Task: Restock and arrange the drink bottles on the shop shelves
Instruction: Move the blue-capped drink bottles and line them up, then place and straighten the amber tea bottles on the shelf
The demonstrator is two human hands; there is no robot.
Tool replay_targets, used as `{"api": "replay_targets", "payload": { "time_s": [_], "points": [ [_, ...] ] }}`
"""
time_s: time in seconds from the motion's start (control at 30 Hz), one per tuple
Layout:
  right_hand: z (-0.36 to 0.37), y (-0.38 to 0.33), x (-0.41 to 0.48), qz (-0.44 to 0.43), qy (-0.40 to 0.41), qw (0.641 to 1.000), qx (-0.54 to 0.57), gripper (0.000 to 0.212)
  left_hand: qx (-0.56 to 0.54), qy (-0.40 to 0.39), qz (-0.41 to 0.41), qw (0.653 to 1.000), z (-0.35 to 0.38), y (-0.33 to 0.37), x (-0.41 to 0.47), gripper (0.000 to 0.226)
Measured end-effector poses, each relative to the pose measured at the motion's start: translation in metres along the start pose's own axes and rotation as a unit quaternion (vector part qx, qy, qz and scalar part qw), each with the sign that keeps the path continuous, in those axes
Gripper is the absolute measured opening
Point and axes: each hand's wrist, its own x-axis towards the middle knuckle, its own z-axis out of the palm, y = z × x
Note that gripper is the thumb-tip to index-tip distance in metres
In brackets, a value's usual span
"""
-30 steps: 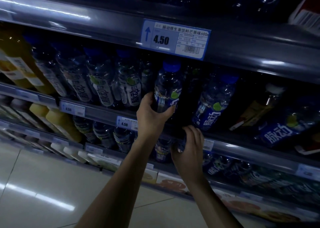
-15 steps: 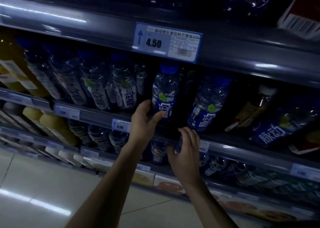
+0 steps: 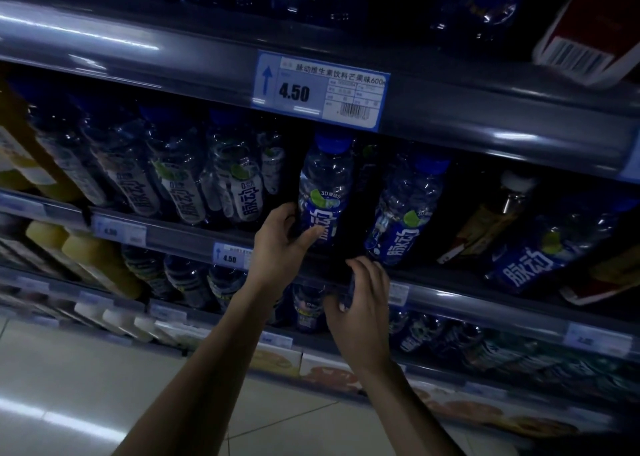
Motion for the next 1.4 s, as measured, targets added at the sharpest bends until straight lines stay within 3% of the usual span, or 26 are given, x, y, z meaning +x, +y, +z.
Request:
{"api": "replay_targets", "payload": {
  "time_s": [0.13,0.27,0.37,0.47,0.67,0.83,1.07,1.4],
  "points": [
    [0.000,0.001,-0.002,0.002,-0.021,1.000,-0.004,0.054,-0.004,0.013,-0.004,1.000,0.004,0.002,-0.006,0.049],
    [-0.009,0.007,-0.002,-0.018,-0.056,0.998,-0.009,0.060,-0.031,0.075,-0.024,0.996,0.008,0.006,-0.019,0.075],
    [-0.022,0.013,-0.006,-0.021,-0.070,0.997,0.014,0.064,-0.008,0.110,0.003,0.994,0.010,0.010,-0.031,0.069],
    [-0.034,0.020,-0.011,-0.002,-0.041,0.999,0.036,0.061,0.012,0.105,0.025,0.994,0.016,0.015,-0.045,0.058],
    [-0.068,0.036,-0.016,0.070,0.012,0.995,0.076,0.058,0.055,0.102,0.043,0.992,0.047,0.029,-0.068,0.057],
    [-0.108,0.062,-0.018,0.104,0.070,0.989,0.078,0.053,0.041,0.046,0.050,0.997,0.086,0.037,-0.079,0.047],
    [-0.161,0.120,-0.022,0.149,0.153,0.974,0.076,0.053,0.046,0.001,0.037,0.998,0.152,0.050,-0.084,0.049],
    [-0.209,0.180,0.006,0.145,0.249,0.955,0.067,0.053,0.040,0.067,-0.004,0.997,0.215,0.056,-0.055,0.068]
  ]
}}
